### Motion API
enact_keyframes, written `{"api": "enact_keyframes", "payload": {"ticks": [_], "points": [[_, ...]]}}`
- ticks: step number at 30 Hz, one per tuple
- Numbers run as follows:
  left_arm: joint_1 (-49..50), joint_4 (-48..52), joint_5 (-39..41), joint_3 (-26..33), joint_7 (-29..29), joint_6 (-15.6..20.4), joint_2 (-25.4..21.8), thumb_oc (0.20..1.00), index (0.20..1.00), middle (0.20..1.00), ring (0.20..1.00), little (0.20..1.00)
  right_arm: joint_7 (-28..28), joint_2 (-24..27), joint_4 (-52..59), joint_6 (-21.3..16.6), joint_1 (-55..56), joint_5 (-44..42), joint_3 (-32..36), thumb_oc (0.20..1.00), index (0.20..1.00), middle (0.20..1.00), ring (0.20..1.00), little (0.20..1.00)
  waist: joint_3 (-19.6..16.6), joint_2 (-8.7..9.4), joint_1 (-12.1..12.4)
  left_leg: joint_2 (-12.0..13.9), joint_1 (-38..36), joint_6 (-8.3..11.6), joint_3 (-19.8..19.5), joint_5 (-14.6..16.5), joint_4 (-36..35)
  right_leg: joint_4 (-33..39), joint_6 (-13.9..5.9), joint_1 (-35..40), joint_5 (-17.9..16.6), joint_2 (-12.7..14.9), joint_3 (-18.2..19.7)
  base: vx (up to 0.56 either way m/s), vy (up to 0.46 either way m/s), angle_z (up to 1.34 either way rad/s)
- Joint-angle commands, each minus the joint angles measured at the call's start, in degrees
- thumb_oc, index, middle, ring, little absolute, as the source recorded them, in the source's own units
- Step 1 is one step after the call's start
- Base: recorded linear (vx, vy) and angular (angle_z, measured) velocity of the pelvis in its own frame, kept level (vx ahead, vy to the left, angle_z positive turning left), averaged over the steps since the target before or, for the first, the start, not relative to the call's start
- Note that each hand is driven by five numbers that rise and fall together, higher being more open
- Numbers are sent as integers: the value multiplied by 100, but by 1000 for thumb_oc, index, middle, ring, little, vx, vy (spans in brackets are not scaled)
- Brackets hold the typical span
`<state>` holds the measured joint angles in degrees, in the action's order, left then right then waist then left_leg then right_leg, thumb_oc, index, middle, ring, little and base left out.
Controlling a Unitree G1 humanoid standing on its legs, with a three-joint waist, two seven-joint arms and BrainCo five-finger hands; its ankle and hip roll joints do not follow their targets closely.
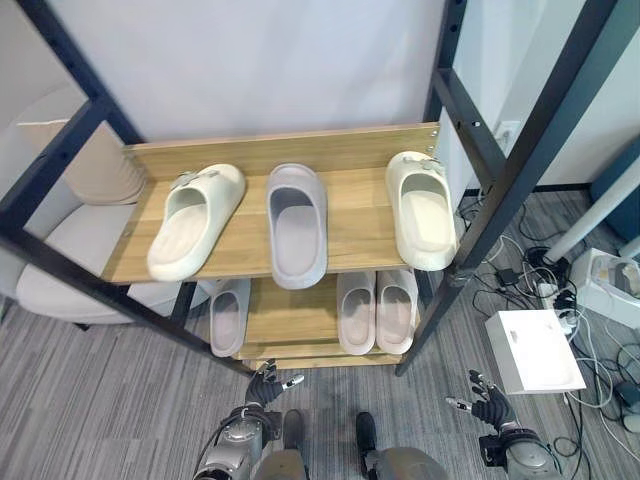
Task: Arrange the slippers neatly on the shoe rack.
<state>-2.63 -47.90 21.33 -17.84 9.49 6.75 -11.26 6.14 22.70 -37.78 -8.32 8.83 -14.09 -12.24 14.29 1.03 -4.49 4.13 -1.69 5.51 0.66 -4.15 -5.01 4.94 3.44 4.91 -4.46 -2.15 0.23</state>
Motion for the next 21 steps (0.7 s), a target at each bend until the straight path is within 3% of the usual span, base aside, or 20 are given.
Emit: {"api": "enact_keyframes", "payload": {"ticks": [1, 8, 13, 14, 16, 21], "points": [[-111, 211, -171, 20, 19, 158, -90, 1000, 1000, 1000, 1000, 1000, -53, 213, 296, -121, 143, 93, 186, 1000, 1000, 1000, 1000, 1000, -185, -15, 29, -148, -99, -129, 3, 56, 108, -537, -648, 241, 1085, 470, 28, 102, 97, -3], [-40, 242, -271, 52, -42, 123, -159, 1000, 1000, 1000, 1000, 1000, -19, 362, 678, -84, 65, 670, 60, 1000, 1000, 1000, 1000, 1000, -321, 54, 88, -254, -279, -239, 83, 245, 28, -368, -795, 326, 977, 612, 95, 68, 83, 1], [30, 247, -384, 117, -123, 115, -202, 1000, 1000, 1000, 1000, 1000, -177, 898, 2038, -164, 245, 1404, 101, 1000, 1000, 1000, 1000, 1000, -380, 115, 102, -271, -328, -270, 141, 312, 25, -326, -848, 314, 940, 627, 160, 23, 35, -5], [58, 222, -437, 160, -195, 102, -205, 1000, 1000, 1000, 1000, 1000, -393, 1246, 2965, -261, 479, 1665, 261, 1000, 1000, 1000, 1000, 1000, -404, 160, 73, -265, -355, -280, 164, 337, 19, -319, -868, 309, 928, 626, 186, 15, 34, -10], [39, 71, -467, 195, -225, 110, -156, 1000, 1000, 1000, 1000, 1000, -565, 1515, 3651, -351, 766, 1841, 447, 1000, 1000, 1000, 1000, 1000, -423, 195, 38, -257, -382, -284, 183, 356, 12, -313, -885, 307, 923, 618, 201, 0, 36, -12], [-55, -211, -553, 238, -274, 97, -39, 1000, 1000, 1000, 1000, 1000, -1052, 1916, 5107, -486, 1334, 1764, 850, 1000, 1000, 1000, 1000, 1000, -492, 247, -30, -237, -404, -282, 217, 385, 1, -294, -915, 288, 901, 603, 230, 7, 29, -12]]}}
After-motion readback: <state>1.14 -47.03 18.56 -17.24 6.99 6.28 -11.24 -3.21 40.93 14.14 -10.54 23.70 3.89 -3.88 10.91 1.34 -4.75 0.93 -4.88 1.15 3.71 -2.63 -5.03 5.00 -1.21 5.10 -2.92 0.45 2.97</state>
